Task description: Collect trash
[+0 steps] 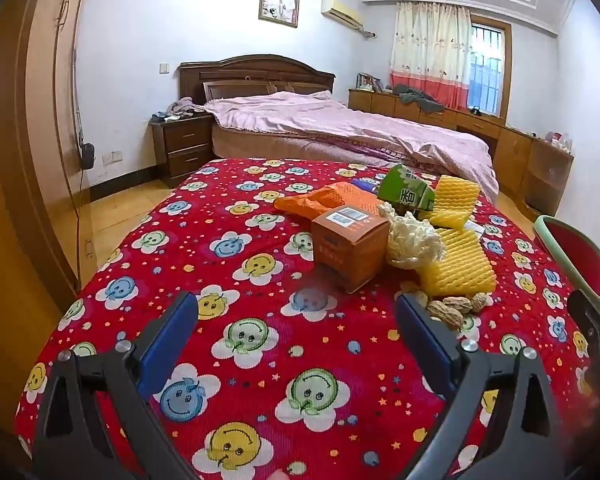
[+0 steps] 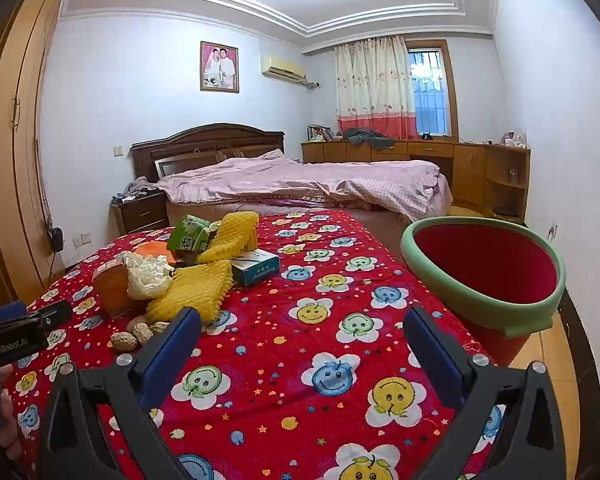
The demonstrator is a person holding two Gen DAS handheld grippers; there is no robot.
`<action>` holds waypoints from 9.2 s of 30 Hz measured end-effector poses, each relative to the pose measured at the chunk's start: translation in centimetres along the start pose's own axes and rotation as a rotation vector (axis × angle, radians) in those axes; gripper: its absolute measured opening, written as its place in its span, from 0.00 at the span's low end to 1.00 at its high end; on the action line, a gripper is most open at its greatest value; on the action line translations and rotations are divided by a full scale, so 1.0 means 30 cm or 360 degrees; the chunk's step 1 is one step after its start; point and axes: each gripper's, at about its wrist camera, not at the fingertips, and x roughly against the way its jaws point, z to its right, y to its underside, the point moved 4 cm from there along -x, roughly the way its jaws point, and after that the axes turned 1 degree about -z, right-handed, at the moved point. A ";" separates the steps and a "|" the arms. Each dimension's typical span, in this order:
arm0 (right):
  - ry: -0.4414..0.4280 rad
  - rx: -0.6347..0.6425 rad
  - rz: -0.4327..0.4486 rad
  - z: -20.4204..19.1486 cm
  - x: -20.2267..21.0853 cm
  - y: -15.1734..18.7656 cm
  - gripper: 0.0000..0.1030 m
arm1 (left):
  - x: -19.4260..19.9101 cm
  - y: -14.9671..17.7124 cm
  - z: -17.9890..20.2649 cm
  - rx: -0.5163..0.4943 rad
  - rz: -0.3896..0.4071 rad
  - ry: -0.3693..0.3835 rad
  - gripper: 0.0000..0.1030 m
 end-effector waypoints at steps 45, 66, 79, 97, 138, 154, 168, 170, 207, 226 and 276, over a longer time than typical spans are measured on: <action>0.0000 -0.0001 0.0008 0.001 0.006 0.000 1.00 | 0.024 -0.019 -0.008 0.0022 0.0012 0.0011 0.95; 0.0000 -0.0001 0.0012 0.002 0.006 0.000 1.00 | 0.021 -0.018 -0.010 0.0037 0.0019 0.0014 0.95; 0.0000 -0.0002 0.0016 -0.002 0.009 -0.003 1.00 | 0.020 -0.019 -0.011 0.0039 0.0020 0.0014 0.95; -0.0001 -0.0003 0.0020 -0.002 0.010 -0.003 1.00 | 0.021 -0.017 -0.012 0.0040 0.0023 0.0016 0.95; -0.0134 -0.0225 -0.0572 0.015 -0.245 -0.150 1.00 | -0.358 -0.132 0.071 -0.0216 -0.0565 0.0532 0.54; -0.0201 -0.0191 -0.0688 -0.088 -0.278 -0.186 1.00 | -0.218 -0.206 -0.053 -0.0013 -0.0448 0.0325 0.53; -0.0508 -0.0077 -0.0864 -0.380 -0.347 -0.150 0.95 | -0.099 -0.215 -0.151 0.0035 -0.0385 0.0130 0.53; -0.0512 -0.0041 -0.0881 -0.420 -0.369 -0.139 0.83 | -0.104 -0.209 -0.165 0.0042 -0.0387 0.0123 0.53; -0.0476 -0.0328 -0.0548 -0.197 -0.041 -0.293 0.14 | 0.079 -0.285 -0.001 -0.0041 -0.0266 0.0438 0.53; -0.0037 -0.0635 -0.0350 0.352 0.019 -0.341 0.15 | 0.027 -0.307 0.600 -0.0455 -0.0417 0.0856 0.53; 0.0140 -0.0797 -0.0395 0.706 -0.062 -0.206 0.38 | -0.102 -0.298 0.931 -0.0475 -0.0472 0.0924 0.65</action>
